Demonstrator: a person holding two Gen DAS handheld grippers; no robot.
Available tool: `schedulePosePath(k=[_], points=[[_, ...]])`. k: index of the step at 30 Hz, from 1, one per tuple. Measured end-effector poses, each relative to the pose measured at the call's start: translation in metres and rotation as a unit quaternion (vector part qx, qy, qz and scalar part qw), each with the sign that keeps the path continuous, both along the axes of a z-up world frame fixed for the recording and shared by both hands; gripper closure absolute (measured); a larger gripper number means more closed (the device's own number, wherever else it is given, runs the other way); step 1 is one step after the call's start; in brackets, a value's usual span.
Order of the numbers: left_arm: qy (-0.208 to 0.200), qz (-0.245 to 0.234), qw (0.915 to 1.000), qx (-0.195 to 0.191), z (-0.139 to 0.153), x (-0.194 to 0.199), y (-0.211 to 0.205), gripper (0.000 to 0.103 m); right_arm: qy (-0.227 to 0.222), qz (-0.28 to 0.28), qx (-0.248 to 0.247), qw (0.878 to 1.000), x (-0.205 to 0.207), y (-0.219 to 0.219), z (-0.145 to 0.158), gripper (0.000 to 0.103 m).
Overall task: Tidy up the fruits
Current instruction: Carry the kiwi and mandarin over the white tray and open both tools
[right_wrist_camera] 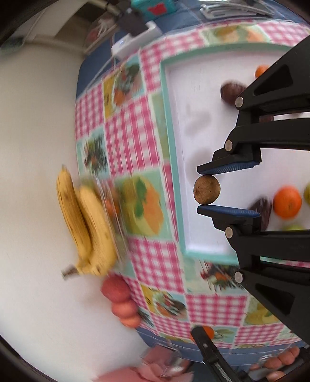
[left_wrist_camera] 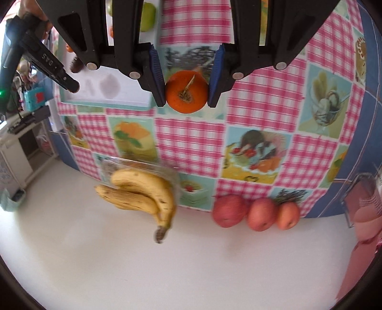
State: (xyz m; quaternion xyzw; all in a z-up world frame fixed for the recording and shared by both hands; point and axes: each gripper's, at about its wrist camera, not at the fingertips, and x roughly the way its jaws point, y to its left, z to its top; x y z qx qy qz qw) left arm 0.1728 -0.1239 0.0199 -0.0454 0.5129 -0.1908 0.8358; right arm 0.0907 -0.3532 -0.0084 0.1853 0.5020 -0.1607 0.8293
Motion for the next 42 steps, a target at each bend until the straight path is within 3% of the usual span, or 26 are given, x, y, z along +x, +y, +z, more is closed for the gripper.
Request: schedulePosePath(k=[12,25,42], points=[[-0.014,-0.060,0.9981,0.002,0.007,-0.023,-0.050,0.065,-0.016,-0.066,-0.001,0.998,-0.036,-0.056,0.009,0.076],[-0.008,-0.095,0.9954,-0.002,-0.012,-0.028,-0.082,0.065,-0.040,-0.067,-0.019,0.997,-0.044,-0.064,0.020,0.076],[0.025,-0.116,0.9928,0.014,-0.067,-0.026,-0.107,0.065,-0.018,-0.058,-0.004,0.998,-0.031,-0.066,-0.020,0.076]])
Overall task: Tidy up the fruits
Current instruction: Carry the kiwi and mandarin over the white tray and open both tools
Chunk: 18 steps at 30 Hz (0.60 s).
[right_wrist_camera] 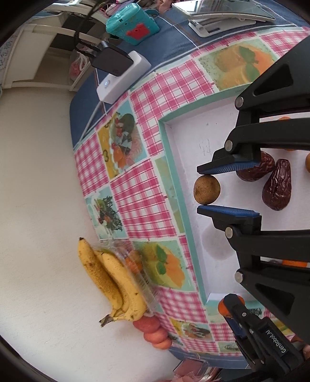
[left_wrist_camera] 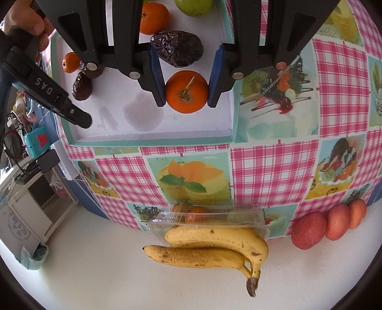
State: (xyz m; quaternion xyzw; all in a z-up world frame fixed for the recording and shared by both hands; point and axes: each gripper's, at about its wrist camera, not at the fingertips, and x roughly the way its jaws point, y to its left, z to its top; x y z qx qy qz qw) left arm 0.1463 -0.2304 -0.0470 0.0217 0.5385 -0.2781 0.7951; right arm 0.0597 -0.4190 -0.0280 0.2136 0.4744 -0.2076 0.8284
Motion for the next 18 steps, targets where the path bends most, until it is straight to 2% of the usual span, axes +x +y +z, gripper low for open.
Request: schedulePosePath(k=[5,18], points=[[0.006,-0.002,1.0000,0.003,-0.009,0.001,-0.002,0.065,0.013,0.003,0.000,1.000,0.004,0.000,-0.017,0.076],[0.018,-0.003,0.9998,0.012,-0.020,0.003,-0.005,0.065,0.032,0.000,-0.006,0.999,0.004,-0.001,-0.037,0.076]])
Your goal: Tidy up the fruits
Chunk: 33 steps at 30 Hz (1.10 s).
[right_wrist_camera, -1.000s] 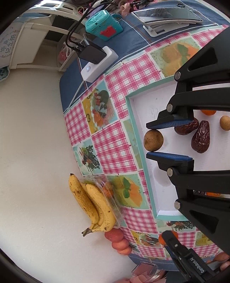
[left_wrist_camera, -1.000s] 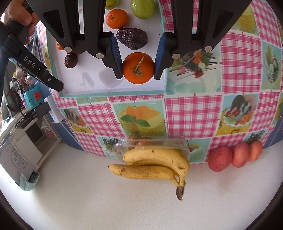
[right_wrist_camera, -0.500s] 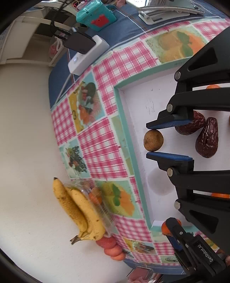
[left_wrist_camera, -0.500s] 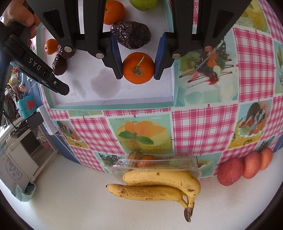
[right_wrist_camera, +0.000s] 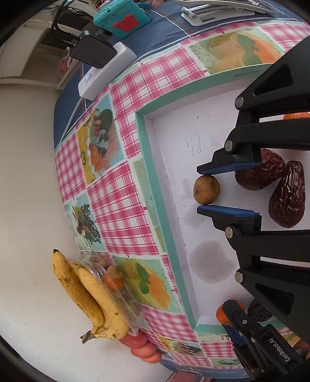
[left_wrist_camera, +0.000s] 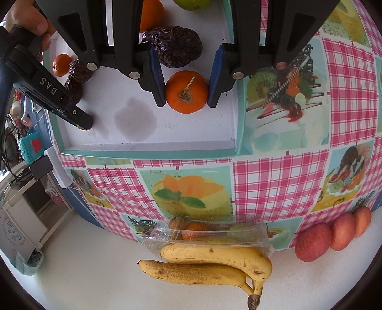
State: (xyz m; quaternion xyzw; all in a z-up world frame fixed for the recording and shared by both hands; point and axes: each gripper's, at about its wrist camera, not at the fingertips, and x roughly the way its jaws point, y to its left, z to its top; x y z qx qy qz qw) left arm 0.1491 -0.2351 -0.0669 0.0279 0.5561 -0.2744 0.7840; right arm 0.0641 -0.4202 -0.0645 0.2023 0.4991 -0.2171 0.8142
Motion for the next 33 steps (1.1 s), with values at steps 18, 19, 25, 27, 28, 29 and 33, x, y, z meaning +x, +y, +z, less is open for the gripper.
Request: schedulePosePath(k=[18,19,25,27,28,29,33], points=[[-0.003,-0.007,0.9999,0.009,0.001,0.000,-0.003,0.060,0.012,0.009,-0.011,1.000,0.003,0.003,-0.005,0.075],[-0.004,-0.007,0.9999,0.008,0.002,0.000,-0.002,0.056,0.014,0.009,-0.013,1.000,0.003,0.004,-0.005,0.074],[-0.016,-0.011,0.9998,0.006,0.015,-0.001,-0.002,0.050,0.017,0.011,-0.018,1.000,0.004,0.003,-0.005,0.063],[-0.025,-0.012,0.9996,0.004,0.024,-0.002,-0.001,0.047,0.016,0.012,-0.020,1.000,0.004,0.002,-0.003,0.063],[-0.029,-0.011,0.9995,0.003,0.027,-0.002,0.000,0.043,0.016,0.012,-0.021,1.000,0.004,0.002,-0.001,0.061],[-0.035,-0.010,0.9993,0.003,0.031,-0.002,0.000,0.041,0.015,0.012,-0.024,1.000,0.004,0.002,0.000,0.052],[-0.046,0.003,0.9989,0.011,0.041,0.000,0.006,0.029,0.005,0.006,-0.036,0.999,0.003,0.001,0.012,0.033]])
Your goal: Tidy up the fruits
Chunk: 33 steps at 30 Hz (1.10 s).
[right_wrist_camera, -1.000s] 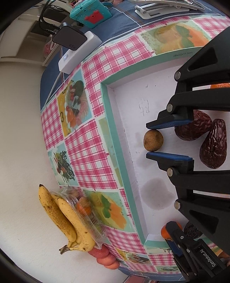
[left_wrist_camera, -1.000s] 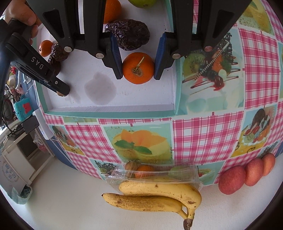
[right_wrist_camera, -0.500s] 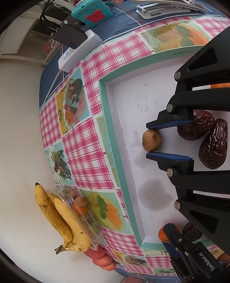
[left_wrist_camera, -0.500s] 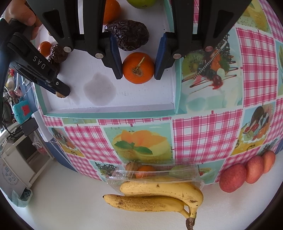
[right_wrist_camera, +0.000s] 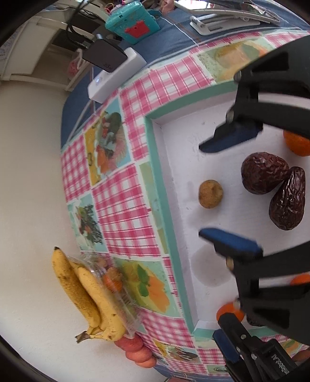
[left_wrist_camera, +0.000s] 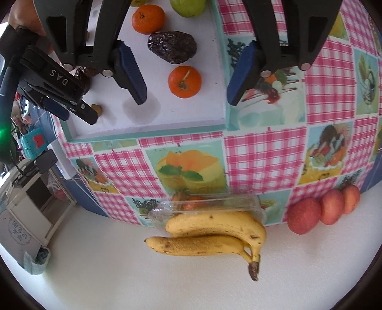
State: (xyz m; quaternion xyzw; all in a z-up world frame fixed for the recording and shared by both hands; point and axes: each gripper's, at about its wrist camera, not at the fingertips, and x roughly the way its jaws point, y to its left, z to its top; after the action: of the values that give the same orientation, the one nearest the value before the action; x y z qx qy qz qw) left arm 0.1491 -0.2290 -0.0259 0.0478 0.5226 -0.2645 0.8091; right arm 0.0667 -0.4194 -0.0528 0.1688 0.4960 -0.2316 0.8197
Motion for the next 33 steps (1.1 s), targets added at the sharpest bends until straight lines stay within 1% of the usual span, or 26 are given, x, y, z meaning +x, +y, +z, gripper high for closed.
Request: schedulePosePath(k=[2,3,4,5,6,7,8,10,13,18,21,22,23,25,31,33], points=[[-0.003,0.009,0.9999,0.005,0.002,0.002,0.003,0.025,-0.002,-0.001,-0.005,1.000,0.000,0.000,0.004,0.030],[-0.006,0.017,0.9998,0.011,0.002,0.003,0.007,0.020,-0.002,-0.002,-0.008,1.000,-0.001,0.000,0.006,0.029],[-0.009,0.022,0.9996,0.016,0.002,0.004,0.008,0.018,-0.002,-0.001,-0.011,1.000,-0.001,0.000,0.007,0.027],[-0.012,0.026,0.9993,0.023,0.002,0.004,0.011,0.017,-0.002,-0.002,-0.013,1.000,-0.001,0.000,0.008,0.021],[-0.017,0.032,0.9988,0.032,0.001,0.005,0.012,0.012,-0.003,-0.002,-0.015,1.000,-0.002,0.000,0.009,0.019],[-0.020,0.036,0.9984,0.039,0.001,0.006,0.014,0.004,-0.004,-0.002,-0.016,1.000,-0.002,0.000,0.010,0.019],[-0.025,0.043,0.9976,0.048,0.001,0.006,0.017,0.000,-0.005,-0.002,-0.016,1.000,-0.002,0.000,0.011,0.019],[-0.031,0.058,0.9960,0.060,0.000,0.008,0.024,0.000,-0.007,-0.002,-0.017,1.000,-0.002,0.002,0.012,0.019],[-0.029,0.077,0.9946,0.062,-0.001,0.009,0.037,0.000,-0.007,0.002,-0.021,1.000,-0.001,0.006,0.014,0.018],[-0.038,0.100,0.9912,0.078,0.001,0.007,0.055,0.000,-0.017,0.009,-0.018,1.000,-0.002,0.016,0.020,0.018],[-0.041,0.105,0.9909,0.074,0.005,0.004,0.062,0.000,-0.023,0.014,-0.015,1.000,-0.001,0.023,0.025,0.018],[-0.043,0.109,0.9905,0.072,0.007,0.003,0.064,0.000,-0.025,0.016,-0.013,0.999,-0.002,0.025,0.026,0.017],[-0.047,0.111,0.9901,0.072,0.009,0.001,0.066,0.000,-0.028,0.017,-0.010,0.999,-0.002,0.027,0.028,0.010],[-0.056,0.110,0.9899,0.070,0.015,-0.002,0.069,0.000,-0.033,0.018,-0.003,0.999,-0.004,0.031,0.031,0.002],[-0.083,0.113,0.9881,0.063,0.035,-0.015,0.078,0.000,-0.036,0.024,-0.010,0.999,-0.012,0.046,0.040,0.002],[-0.088,0.115,0.9880,0.054,0.040,-0.022,0.083,0.000,-0.037,0.027,-0.013,0.999,-0.015,0.052,0.043,0.002]])
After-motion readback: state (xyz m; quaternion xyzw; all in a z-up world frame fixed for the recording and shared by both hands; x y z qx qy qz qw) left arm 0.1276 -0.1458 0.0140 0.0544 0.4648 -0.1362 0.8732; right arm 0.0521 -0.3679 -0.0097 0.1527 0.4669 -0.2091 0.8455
